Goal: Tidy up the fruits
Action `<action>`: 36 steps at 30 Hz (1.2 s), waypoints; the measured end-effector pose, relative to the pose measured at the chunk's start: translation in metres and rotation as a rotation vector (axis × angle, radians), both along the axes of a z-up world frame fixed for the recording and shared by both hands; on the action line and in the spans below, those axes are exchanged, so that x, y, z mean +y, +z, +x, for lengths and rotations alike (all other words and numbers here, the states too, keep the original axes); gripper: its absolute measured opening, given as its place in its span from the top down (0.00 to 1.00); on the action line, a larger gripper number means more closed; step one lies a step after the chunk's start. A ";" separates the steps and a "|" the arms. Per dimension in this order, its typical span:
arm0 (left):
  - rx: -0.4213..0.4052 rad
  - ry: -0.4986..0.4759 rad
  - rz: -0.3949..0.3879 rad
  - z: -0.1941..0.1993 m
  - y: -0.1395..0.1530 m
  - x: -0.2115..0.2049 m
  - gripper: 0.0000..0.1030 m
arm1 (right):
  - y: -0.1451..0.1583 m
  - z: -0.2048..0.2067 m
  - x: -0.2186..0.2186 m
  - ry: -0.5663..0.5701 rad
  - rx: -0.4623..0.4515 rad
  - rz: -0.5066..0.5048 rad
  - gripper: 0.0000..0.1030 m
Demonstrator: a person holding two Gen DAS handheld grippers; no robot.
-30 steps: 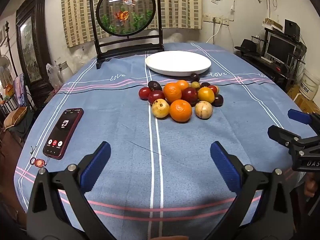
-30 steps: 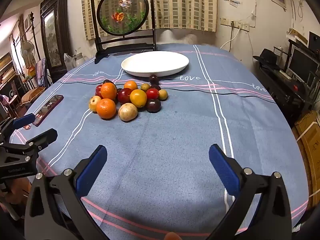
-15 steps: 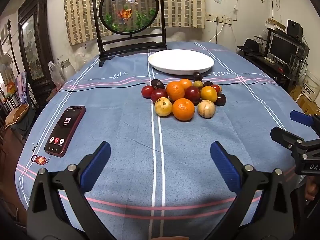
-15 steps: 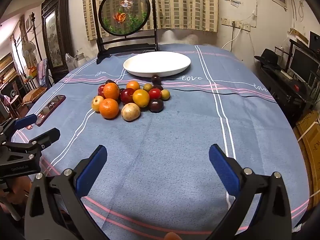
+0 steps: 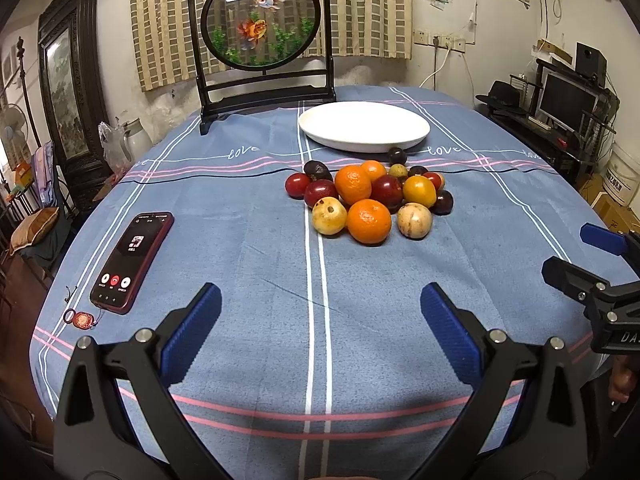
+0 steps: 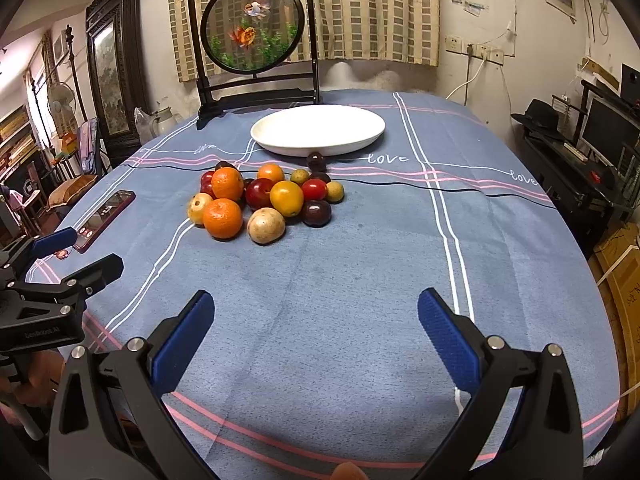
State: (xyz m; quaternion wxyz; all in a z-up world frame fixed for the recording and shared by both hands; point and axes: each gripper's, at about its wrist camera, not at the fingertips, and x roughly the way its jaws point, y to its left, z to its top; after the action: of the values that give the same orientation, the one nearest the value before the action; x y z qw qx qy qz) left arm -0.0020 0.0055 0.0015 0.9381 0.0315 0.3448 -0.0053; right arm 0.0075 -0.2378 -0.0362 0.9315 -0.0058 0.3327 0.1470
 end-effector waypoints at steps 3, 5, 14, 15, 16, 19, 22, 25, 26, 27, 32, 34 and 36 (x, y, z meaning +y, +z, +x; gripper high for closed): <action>0.002 0.001 -0.001 0.000 0.000 -0.002 0.02 | -0.002 0.002 -0.002 0.001 0.008 0.009 0.01; 0.001 0.004 -0.002 0.000 0.001 -0.003 0.02 | -0.003 0.002 -0.003 0.004 0.011 0.018 0.01; -0.003 0.012 -0.014 -0.001 0.000 -0.001 0.02 | -0.002 -0.002 -0.001 0.015 0.003 0.027 0.01; -0.002 0.012 -0.014 -0.001 0.000 -0.002 0.02 | -0.002 -0.002 0.000 0.008 -0.001 0.015 0.01; -0.002 0.011 -0.014 -0.001 0.001 -0.003 0.02 | -0.002 -0.003 0.001 -0.005 -0.009 -0.001 0.01; 0.002 0.004 -0.014 0.001 0.001 0.000 0.02 | -0.001 -0.004 0.001 -0.015 -0.019 -0.015 0.01; 0.002 0.002 -0.014 0.002 0.002 0.002 0.02 | 0.000 -0.003 -0.001 -0.012 -0.015 0.010 0.01; -0.003 0.005 -0.014 0.002 0.002 0.002 0.02 | -0.001 -0.002 -0.001 -0.007 -0.011 0.013 0.01; -0.001 0.006 -0.013 0.003 0.002 0.002 0.02 | -0.001 -0.002 0.000 -0.002 -0.010 0.015 0.01; 0.003 0.004 -0.013 0.004 0.002 0.001 0.02 | -0.002 -0.001 0.001 0.003 -0.007 0.018 0.01; 0.009 0.001 -0.006 0.006 -0.001 0.002 0.02 | -0.001 0.000 0.004 0.030 -0.006 0.037 0.01; 0.010 -0.002 -0.011 0.007 -0.002 0.002 0.02 | 0.000 -0.002 0.004 0.036 -0.018 0.045 0.01; 0.013 0.000 -0.008 0.009 -0.003 0.002 0.02 | 0.000 -0.003 0.005 0.041 -0.028 0.047 0.01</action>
State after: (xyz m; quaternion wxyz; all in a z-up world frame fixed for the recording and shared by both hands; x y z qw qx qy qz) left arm 0.0070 0.0075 -0.0015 0.9360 0.0276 0.3507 -0.0070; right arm 0.0048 -0.2330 -0.0366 0.9326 0.0073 0.3160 0.1740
